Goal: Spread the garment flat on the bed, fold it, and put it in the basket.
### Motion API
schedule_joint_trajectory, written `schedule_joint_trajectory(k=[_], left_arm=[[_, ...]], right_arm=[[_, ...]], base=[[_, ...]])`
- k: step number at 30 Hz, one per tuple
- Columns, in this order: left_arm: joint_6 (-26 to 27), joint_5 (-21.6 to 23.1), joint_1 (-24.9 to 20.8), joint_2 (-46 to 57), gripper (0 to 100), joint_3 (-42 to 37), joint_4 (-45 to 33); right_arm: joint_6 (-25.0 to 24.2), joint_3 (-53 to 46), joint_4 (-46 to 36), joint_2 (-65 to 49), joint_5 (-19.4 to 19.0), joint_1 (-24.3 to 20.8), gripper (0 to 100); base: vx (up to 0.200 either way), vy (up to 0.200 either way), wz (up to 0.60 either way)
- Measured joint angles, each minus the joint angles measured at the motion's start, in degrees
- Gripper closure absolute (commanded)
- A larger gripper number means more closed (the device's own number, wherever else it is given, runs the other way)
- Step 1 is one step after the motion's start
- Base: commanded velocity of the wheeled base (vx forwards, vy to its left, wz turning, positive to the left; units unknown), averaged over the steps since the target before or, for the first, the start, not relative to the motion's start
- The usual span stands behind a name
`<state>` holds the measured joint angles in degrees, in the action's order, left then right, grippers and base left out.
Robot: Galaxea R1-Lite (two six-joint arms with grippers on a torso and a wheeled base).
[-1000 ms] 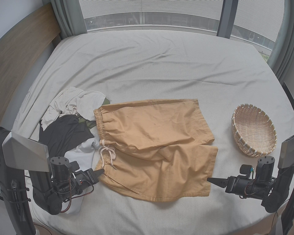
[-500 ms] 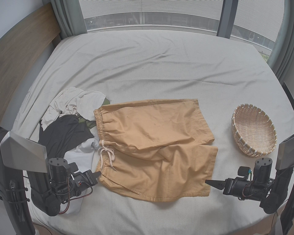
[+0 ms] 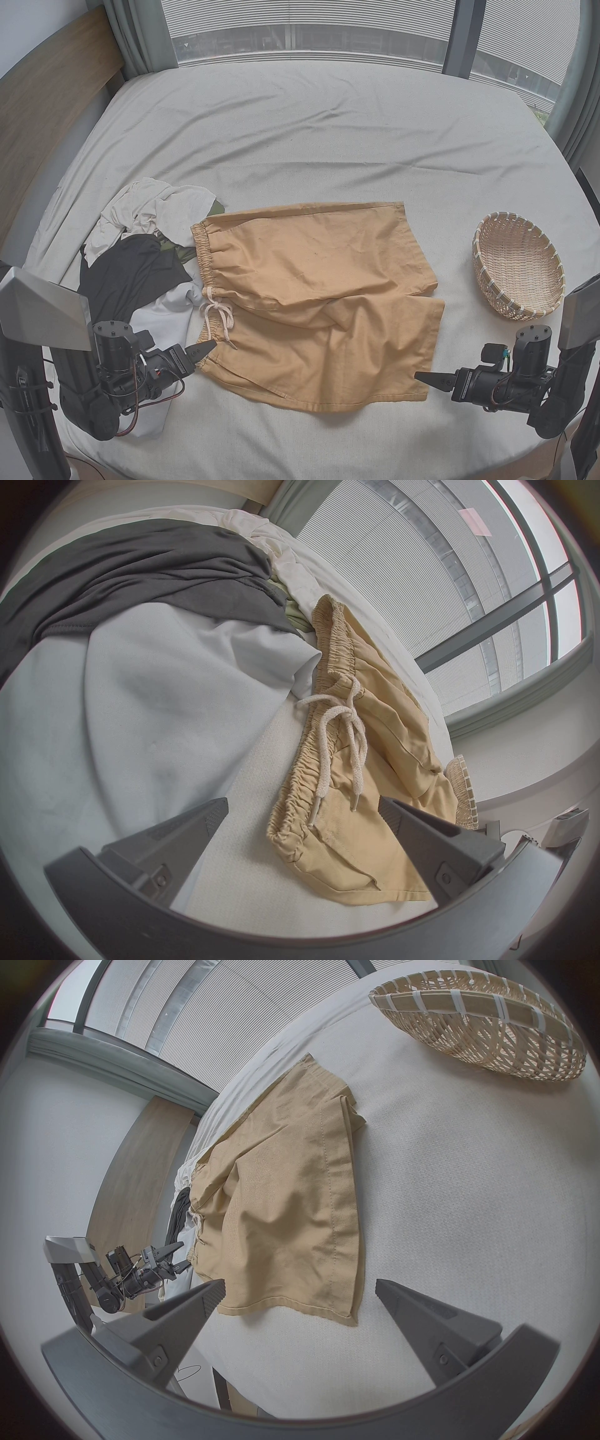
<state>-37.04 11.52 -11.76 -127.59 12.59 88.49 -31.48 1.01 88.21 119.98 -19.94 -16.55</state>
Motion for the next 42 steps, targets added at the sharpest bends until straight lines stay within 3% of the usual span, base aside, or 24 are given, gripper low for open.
schedule_joint_trajectory(k=[2, 3, 42], left_arm=[[0.0, 0.0, 0.0, 0.0, 0, 0.0, 0.0], [0.0, 0.0, -0.1, 0.0, 100, 0.0, 0.0], [0.2, -0.2, -0.8, 0.1, 100, 0.0, 0.0]], right_arm=[[0.0, 0.0, 0.0, 0.0, 0.0, -0.1, 0], [0.0, 0.0, 0.0, 0.0, 0.0, -0.1, 0], [0.3, 0.5, 0.2, 7.9, 0.0, -2.1, 0]], base=[[0.0, 0.0, 0.0], [0.0, 0.0, 0.0], [0.0, 0.0, 0.0]])
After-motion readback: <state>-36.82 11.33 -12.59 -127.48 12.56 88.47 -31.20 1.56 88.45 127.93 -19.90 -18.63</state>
